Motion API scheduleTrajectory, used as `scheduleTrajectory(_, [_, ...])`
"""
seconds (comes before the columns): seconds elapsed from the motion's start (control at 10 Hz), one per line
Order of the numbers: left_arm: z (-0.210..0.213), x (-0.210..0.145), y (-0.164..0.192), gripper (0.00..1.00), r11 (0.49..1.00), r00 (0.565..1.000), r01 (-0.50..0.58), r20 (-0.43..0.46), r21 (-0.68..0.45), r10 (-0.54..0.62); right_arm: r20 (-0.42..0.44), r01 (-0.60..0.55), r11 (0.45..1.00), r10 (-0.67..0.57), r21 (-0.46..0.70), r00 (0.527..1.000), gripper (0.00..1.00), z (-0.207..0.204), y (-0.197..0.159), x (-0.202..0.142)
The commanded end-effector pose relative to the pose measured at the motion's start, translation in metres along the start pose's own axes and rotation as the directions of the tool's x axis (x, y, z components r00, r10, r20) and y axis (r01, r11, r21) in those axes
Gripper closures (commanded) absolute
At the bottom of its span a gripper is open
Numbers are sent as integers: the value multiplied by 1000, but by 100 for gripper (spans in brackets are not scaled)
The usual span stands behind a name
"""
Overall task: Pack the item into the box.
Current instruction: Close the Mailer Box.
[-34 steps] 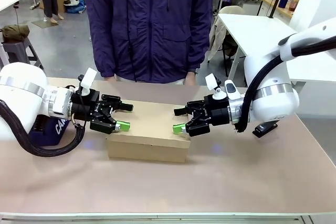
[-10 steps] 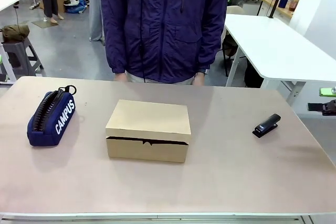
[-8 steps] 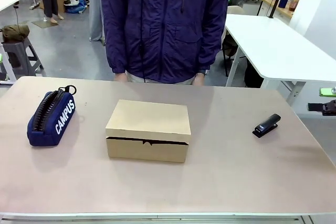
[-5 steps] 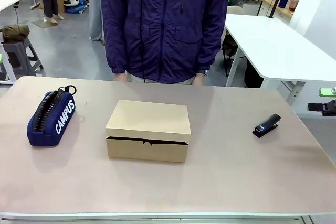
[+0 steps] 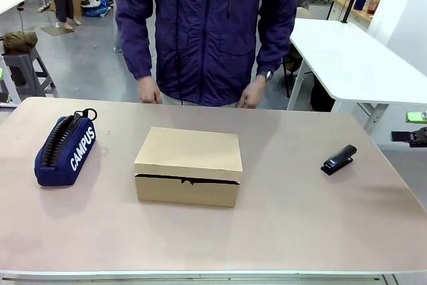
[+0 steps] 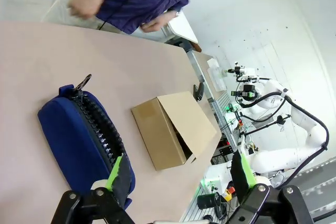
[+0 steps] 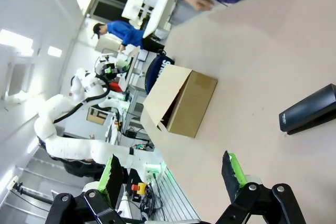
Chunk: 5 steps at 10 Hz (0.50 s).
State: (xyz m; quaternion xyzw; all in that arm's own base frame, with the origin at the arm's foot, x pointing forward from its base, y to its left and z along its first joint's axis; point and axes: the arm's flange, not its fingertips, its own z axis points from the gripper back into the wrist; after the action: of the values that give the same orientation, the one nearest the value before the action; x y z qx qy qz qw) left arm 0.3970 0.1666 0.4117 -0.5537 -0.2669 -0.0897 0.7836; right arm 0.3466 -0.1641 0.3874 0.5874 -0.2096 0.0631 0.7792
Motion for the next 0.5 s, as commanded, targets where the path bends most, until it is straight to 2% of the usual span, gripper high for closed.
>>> scheduleTrajectory(0.0, [0,-1,-4,0,1000,1000,0,-11,13,0,7,1,1000,-1,9,1000,0,0,2,-2])
scheduleTrajectory(0.4, [0,-1,-4,0,1000,1000,0,-11,13,0,7,1,1000,-1,9,1000,0,0,2,-2])
